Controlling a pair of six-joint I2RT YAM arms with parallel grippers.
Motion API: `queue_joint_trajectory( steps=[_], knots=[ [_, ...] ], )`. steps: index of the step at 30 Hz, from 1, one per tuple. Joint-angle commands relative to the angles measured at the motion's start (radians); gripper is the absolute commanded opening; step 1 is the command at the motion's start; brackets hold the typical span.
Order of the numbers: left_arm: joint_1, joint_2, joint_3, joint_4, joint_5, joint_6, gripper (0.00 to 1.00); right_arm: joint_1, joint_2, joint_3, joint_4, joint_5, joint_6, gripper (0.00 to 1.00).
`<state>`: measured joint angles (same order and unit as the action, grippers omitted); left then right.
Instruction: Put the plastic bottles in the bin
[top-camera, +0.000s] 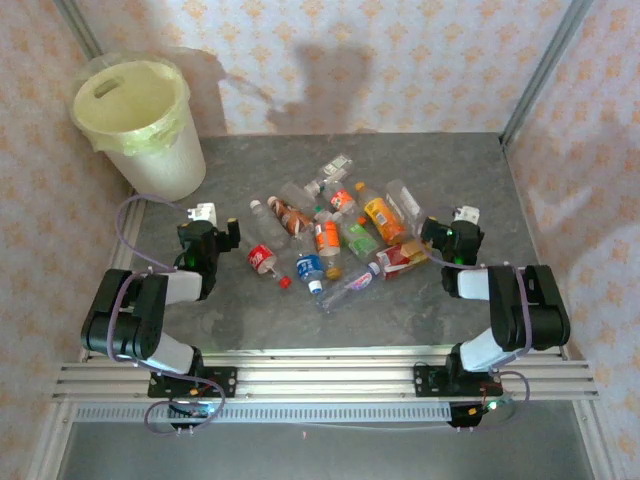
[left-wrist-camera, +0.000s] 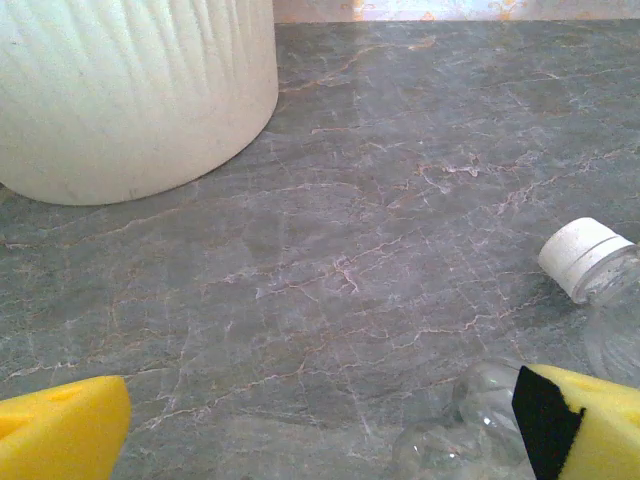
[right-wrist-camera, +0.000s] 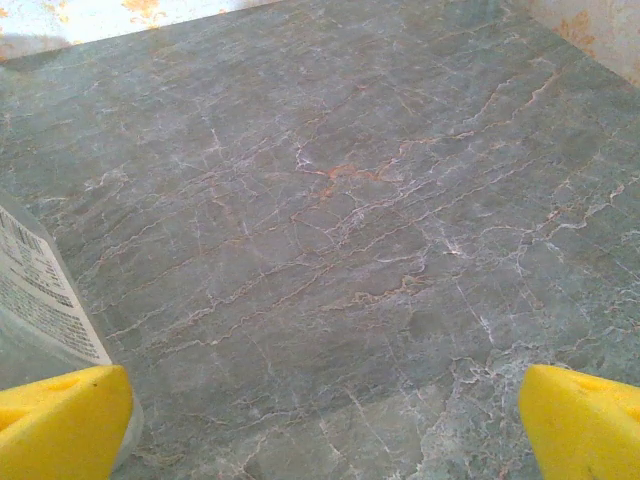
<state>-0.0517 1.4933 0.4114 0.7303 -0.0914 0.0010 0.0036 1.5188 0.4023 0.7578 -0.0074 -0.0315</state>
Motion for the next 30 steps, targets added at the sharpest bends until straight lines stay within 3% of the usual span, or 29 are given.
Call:
queue_joint_trajectory(
  steps=[1, 22, 27, 30],
  knots=[
    [0.004, 0.004, 0.016, 0.012, -0.023, 0.007, 1.00, -0.001, 0.002, 0.009, 0.032, 0.007, 0.001, 0.99],
    [0.003, 0.002, 0.015, 0.014, -0.025, 0.008, 1.00, -0.002, 0.001, 0.008, 0.034, -0.003, -0.002, 0.99],
    [-0.001, -0.104, 0.144, -0.297, -0.014, 0.007, 1.00, -0.001, -0.041, 0.029, -0.033, -0.036, -0.017, 0.99],
    [-0.052, -0.180, 0.145, -0.346, -0.088, 0.018, 1.00, -0.001, -0.139, 0.061, -0.170, -0.007, -0.001, 0.99]
  ],
)
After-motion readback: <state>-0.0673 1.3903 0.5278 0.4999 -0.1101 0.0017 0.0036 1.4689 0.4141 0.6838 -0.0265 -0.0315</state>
